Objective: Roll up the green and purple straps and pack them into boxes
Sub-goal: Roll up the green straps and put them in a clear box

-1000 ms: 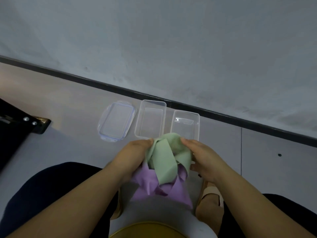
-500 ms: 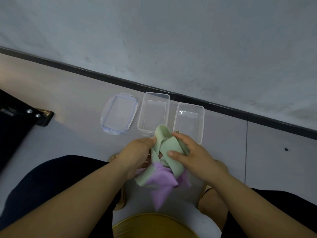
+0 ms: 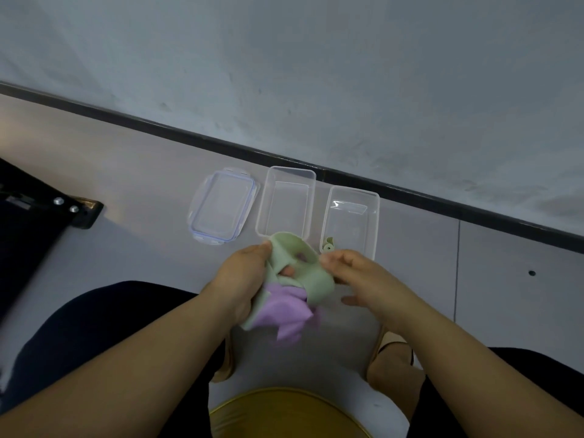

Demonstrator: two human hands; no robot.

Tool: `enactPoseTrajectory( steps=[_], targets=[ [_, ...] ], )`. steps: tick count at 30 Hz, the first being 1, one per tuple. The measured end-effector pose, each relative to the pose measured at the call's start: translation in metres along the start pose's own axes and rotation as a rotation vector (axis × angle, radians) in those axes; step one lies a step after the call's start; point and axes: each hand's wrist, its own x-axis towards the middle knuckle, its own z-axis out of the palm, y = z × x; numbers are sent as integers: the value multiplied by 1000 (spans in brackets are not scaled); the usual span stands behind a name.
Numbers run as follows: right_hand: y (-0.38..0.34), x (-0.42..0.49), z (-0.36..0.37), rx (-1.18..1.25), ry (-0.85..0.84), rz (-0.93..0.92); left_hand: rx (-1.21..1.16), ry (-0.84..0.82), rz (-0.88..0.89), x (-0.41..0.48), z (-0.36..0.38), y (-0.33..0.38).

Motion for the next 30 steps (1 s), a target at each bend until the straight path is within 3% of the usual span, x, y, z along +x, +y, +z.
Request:
enactPoseTrajectory(
  steps=[5,9,12,15,18,21,24,28,30],
  targets=[
    [9,4,6,-158,-98,9,14,-14,18,1,1,-1],
    [7,6,3,-229,22,-145,148,32,137,-3,2,2],
    [3,8,-6,-250,149,-243,80,87,147,-3,-2,3],
    [-6,4,-10,-4,165,-224,30,98,99,-6,-3,6],
    [-7,5,-8,368,45,-168,-31,185,95,-2,-8,10],
    [-4,7,-4,492,-9,-154,-134,242,88,-3,-10,12],
    [-5,7,-5,522,27,-154,-170,142,90,-12,-7,17],
    [-5,10,-9,531,96,-155,203,-108,214,-18,-5,17],
    [-4,11,-10,537,116,-171,198,-183,199,-20,-5,15]
  ],
)
